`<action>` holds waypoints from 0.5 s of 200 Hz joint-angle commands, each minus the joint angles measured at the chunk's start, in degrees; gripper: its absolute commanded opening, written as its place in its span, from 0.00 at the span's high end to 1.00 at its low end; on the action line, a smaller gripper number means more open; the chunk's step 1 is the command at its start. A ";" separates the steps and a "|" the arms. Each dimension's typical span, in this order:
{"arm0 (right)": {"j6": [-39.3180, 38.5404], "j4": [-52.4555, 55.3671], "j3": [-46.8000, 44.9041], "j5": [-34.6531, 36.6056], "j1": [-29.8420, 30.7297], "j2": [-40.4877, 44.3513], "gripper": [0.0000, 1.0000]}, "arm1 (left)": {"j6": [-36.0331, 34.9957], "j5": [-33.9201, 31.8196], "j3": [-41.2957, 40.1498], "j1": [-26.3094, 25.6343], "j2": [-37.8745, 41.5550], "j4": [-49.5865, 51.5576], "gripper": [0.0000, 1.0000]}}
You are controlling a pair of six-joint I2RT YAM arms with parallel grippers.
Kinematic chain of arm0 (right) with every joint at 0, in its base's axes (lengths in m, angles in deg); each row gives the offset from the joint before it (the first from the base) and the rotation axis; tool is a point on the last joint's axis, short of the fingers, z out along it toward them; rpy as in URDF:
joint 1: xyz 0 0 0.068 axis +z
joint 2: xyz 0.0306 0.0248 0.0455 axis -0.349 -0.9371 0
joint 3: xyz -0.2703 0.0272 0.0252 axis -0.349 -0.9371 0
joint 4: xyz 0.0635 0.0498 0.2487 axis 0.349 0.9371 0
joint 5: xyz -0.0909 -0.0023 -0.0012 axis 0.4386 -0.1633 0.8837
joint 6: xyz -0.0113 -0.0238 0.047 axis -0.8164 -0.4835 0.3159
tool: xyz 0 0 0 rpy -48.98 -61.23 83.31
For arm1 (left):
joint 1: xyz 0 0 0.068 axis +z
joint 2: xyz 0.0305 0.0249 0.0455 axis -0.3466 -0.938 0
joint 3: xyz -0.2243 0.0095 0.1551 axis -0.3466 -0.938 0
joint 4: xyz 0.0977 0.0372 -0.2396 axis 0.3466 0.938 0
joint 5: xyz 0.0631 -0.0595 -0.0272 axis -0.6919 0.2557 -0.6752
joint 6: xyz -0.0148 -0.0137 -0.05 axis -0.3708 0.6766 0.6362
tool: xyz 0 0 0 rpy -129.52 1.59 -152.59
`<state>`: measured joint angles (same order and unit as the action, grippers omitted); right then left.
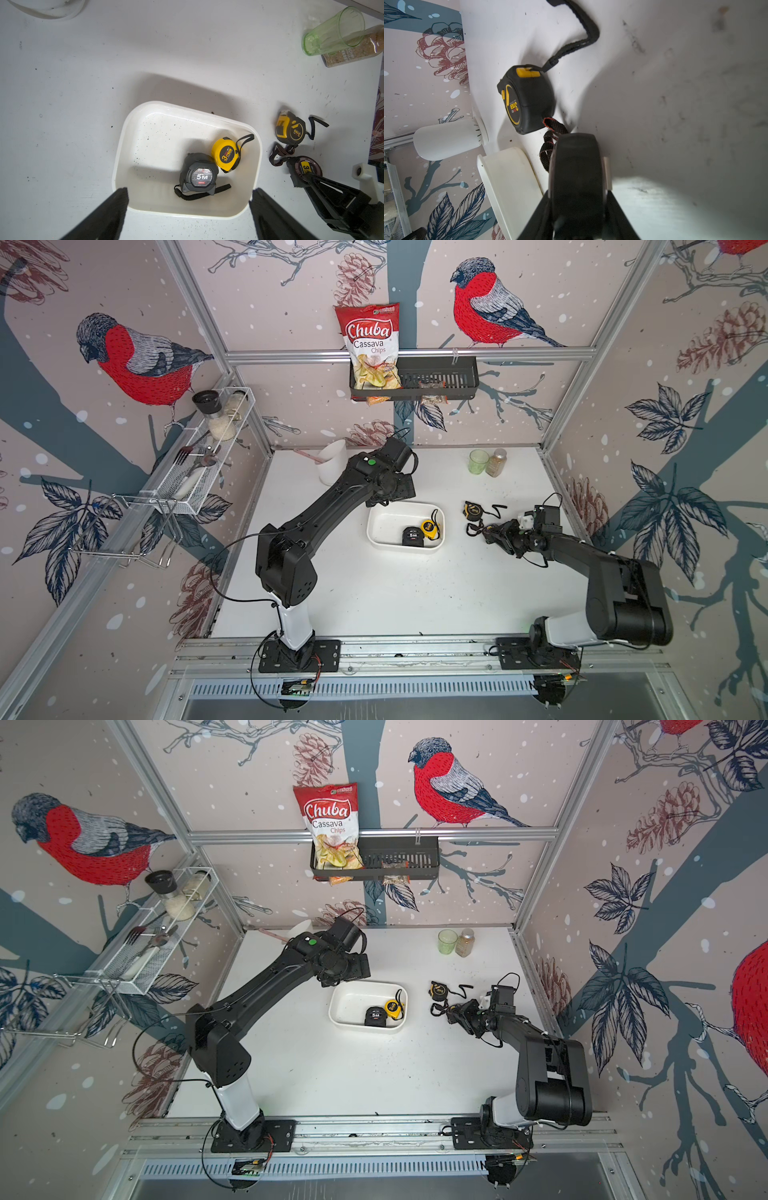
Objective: Take the tape measure out of the storage box
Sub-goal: Place the tape measure at the center of the board.
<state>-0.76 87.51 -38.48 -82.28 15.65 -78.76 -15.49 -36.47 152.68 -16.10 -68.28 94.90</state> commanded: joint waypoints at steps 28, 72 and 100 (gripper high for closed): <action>-2.57 3.00 0.85 3.84 0.21 -2.15 0.77 | -0.79 -0.96 -0.58 -0.01 0.53 1.06 0.05; -2.66 5.17 0.94 5.91 0.16 -1.75 0.50 | -0.79 -0.56 -1.31 0.17 0.95 0.71 0.05; -2.32 6.20 0.77 6.74 0.09 -2.30 0.39 | -0.88 -0.09 -1.48 0.30 0.96 0.45 0.05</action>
<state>-2.56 89.98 -37.41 -79.39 15.84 -80.44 -15.91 -36.56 151.39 -15.99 -67.80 95.20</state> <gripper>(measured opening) 0.595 0.954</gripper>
